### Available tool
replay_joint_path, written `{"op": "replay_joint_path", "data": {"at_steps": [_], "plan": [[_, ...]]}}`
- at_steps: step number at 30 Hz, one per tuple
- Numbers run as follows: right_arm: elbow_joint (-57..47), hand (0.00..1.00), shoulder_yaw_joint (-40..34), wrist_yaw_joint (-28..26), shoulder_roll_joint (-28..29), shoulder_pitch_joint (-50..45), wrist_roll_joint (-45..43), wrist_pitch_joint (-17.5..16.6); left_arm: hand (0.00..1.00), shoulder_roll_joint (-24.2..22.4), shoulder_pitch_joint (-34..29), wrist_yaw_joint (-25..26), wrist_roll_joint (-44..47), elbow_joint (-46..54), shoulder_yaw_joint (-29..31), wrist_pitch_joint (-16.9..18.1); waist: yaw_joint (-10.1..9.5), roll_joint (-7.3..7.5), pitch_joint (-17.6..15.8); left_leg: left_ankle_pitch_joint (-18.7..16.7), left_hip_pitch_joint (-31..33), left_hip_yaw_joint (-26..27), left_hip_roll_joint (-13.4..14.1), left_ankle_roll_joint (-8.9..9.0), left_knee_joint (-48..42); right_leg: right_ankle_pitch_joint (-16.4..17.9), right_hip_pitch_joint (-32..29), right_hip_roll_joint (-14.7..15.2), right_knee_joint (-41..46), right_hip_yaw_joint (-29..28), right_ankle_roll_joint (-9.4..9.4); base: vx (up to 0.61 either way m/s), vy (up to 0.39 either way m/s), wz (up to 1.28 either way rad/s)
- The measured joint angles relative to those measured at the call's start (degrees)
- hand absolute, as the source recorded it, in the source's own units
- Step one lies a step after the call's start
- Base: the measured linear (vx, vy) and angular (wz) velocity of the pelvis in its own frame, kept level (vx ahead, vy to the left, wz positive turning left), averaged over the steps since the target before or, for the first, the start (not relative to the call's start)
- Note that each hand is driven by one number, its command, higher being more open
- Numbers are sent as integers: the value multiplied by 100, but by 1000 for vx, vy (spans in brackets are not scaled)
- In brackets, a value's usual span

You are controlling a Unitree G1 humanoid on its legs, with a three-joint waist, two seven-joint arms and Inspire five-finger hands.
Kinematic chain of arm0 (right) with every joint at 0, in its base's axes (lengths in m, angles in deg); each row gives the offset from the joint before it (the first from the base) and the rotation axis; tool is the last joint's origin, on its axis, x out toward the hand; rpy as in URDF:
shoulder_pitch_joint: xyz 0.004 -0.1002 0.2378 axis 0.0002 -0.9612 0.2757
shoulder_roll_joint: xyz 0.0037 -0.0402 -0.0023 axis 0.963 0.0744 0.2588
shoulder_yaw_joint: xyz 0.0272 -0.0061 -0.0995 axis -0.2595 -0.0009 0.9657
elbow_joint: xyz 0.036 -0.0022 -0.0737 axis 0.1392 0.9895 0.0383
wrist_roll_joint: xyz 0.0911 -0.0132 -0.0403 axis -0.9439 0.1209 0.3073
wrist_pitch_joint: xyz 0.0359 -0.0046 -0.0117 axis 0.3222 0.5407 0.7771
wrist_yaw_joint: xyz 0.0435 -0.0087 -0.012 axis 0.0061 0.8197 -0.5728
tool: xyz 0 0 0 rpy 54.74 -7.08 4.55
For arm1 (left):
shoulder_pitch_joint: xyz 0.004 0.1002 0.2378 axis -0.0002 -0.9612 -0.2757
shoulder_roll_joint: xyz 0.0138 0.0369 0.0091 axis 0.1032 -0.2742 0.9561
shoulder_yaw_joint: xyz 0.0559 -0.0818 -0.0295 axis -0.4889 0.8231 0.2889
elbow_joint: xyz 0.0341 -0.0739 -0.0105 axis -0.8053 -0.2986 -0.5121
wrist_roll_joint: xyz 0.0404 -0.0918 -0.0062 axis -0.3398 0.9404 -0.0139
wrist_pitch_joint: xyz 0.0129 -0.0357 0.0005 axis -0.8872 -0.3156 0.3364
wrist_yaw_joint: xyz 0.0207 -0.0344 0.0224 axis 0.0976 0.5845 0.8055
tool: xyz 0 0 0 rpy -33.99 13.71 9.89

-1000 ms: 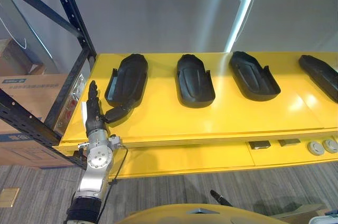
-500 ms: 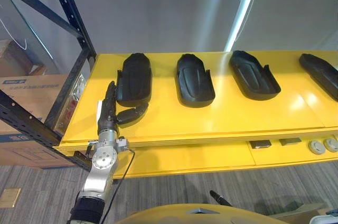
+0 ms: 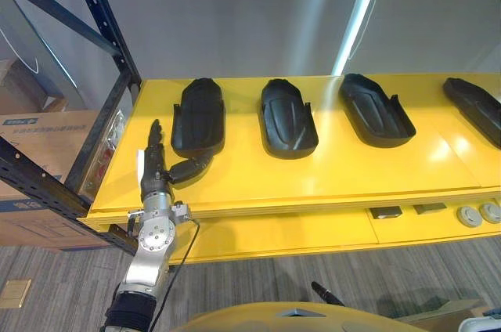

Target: Walk over and take three plastic housings, then place them on the shelf

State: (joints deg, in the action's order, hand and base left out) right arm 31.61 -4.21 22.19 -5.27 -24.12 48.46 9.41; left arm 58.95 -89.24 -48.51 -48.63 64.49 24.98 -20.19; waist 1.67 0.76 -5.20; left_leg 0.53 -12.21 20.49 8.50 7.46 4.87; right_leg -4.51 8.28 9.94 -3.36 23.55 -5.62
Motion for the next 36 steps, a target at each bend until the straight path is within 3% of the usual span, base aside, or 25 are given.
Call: {"op": "replay_joint_path", "data": {"at_steps": [5, 6, 11, 16, 21, 28, 36], "plan": [[-10, 100, 262, 293, -7, -17, -437, -303, 100, -2, -10, 574, -443, 514, 125, 421, -3, 3, 2, 0, 9, 3, 1, 0, 0, 1, -14, 1, 7, -2, 1, 0, 0, 0], [-11, 100, 379, 301, -27, -13, -435, -356, 100, -3, -10, 532, -450, 872, 145, 667, -3, 2, 2, 0, 9, 3, 0, 0, 0, 1, -12, 2, 8, -2, 2, 0, 0, 0], [79, 100, 392, 261, -46, -29, -435, -384, 100, -260, 13, -292, 6, 1863, -99, 986, -6, -2, 15, -4, 62, 5, 4, 5, 18, 8, -20, 10, 12, -16, -22, 0, 0, 4], [126, 100, 380, 151, -78, -97, -433, -300, 100, -443, 64, -1372, 970, 2046, -1163, 865, 24, -54, 55, -14, 49, 56, 9, 19, 18, 2, -32, 4, 11, -51, -30, 0, 0, -3], [110, 100, 379, 152, -121, -146, -433, -210, 100, -428, 237, -1686, 1250, 1431, -1900, 549, 84, -129, 129, -29, -34, 174, 16, 36, 19, 21, -42, -16, 7, -162, 3, -13, 4, -14], [110, 100, 378, 155, -93, -211, -456, -168, 100, -298, 329, -1609, 1370, 975, -2301, 314, 170, -62, 146, -35, -18, 275, 15, 44, 20, 13, -116, -22, -28, -212, -8, -12, 2, -6], [110, 100, 333, 43, -54, -248, -438, -157, 100, -173, 566, -903, 1345, 661, -2392, 66, 182, 36, 199, -56, -19, 303, 6, 66, 2, -50, -108, -27, -100, -216, -61, 3, 2, -1]]}}
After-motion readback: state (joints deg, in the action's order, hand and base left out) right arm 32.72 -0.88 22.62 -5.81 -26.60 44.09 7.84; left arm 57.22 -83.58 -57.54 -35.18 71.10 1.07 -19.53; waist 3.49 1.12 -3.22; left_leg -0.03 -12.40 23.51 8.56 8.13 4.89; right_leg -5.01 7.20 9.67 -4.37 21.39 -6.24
